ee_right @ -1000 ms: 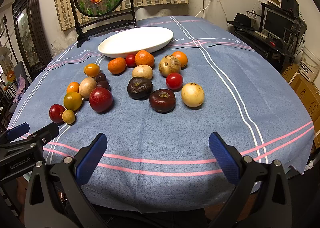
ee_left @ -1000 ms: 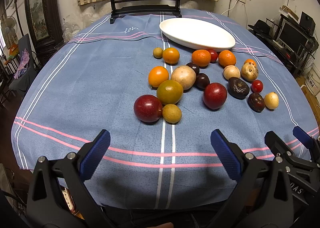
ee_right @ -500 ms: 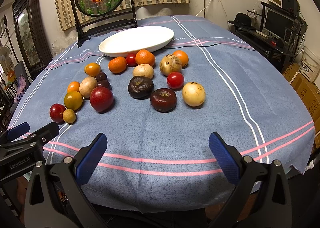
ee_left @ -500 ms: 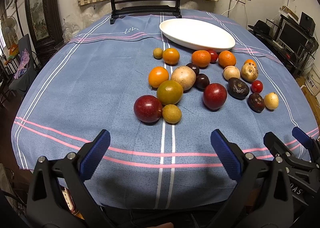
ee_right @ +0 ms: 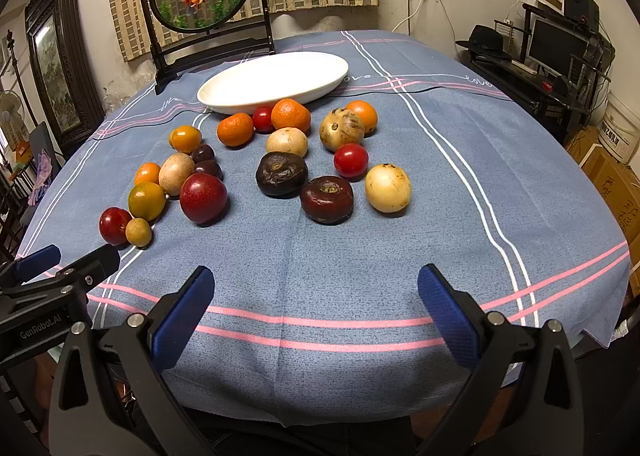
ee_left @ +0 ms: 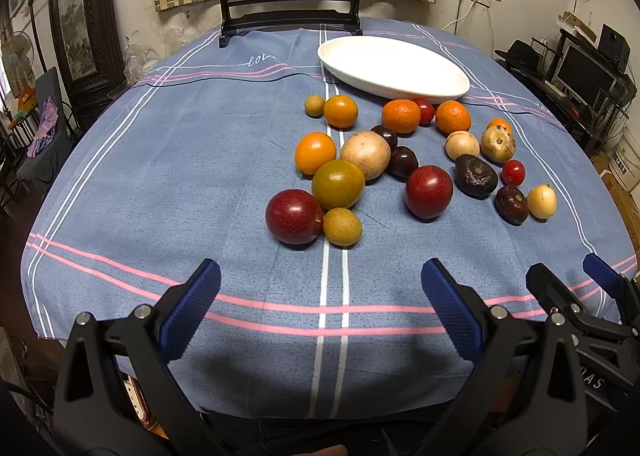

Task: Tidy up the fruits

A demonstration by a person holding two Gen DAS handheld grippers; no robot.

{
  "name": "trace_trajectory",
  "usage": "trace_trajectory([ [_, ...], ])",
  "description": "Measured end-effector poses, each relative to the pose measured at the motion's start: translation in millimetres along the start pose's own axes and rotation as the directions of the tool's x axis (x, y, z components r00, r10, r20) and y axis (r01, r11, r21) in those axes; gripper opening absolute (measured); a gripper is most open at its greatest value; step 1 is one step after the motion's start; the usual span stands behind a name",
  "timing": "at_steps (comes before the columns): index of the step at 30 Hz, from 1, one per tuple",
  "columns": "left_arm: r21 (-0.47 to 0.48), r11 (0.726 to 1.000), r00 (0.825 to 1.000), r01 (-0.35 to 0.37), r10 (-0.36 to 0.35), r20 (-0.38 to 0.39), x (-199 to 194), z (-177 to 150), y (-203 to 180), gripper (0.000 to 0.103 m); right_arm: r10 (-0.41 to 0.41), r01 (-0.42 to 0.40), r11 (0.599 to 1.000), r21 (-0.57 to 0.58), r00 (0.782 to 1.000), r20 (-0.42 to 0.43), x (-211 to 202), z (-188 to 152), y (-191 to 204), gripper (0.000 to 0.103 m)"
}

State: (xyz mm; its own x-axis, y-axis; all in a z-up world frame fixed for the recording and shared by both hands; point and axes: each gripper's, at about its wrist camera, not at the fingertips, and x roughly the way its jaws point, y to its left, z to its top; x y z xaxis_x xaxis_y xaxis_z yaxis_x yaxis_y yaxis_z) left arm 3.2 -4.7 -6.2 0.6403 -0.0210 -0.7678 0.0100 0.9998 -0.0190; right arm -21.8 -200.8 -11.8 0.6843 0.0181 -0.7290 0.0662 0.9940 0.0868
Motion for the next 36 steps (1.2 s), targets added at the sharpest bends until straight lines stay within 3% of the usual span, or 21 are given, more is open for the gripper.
trace_trajectory([
  [24,0.001,1.000,1.000,0.005,-0.005,-0.010,4,-1,3,0.101,-0.006,0.006,1.000,-0.001,1.000,-0.007,3,-2,-1,0.102],
  [29,0.002,0.999,0.999,0.034,-0.034,0.001,8,2,15,0.101,-0.028,0.028,1.000,-0.006,1.000,-0.013,8,-3,-5,0.102],
  [36,-0.005,0.999,0.997,0.053,-0.053,-0.057,31,9,27,0.101,-0.024,0.025,1.000,0.010,1.000,-0.018,17,0,-18,0.102],
])
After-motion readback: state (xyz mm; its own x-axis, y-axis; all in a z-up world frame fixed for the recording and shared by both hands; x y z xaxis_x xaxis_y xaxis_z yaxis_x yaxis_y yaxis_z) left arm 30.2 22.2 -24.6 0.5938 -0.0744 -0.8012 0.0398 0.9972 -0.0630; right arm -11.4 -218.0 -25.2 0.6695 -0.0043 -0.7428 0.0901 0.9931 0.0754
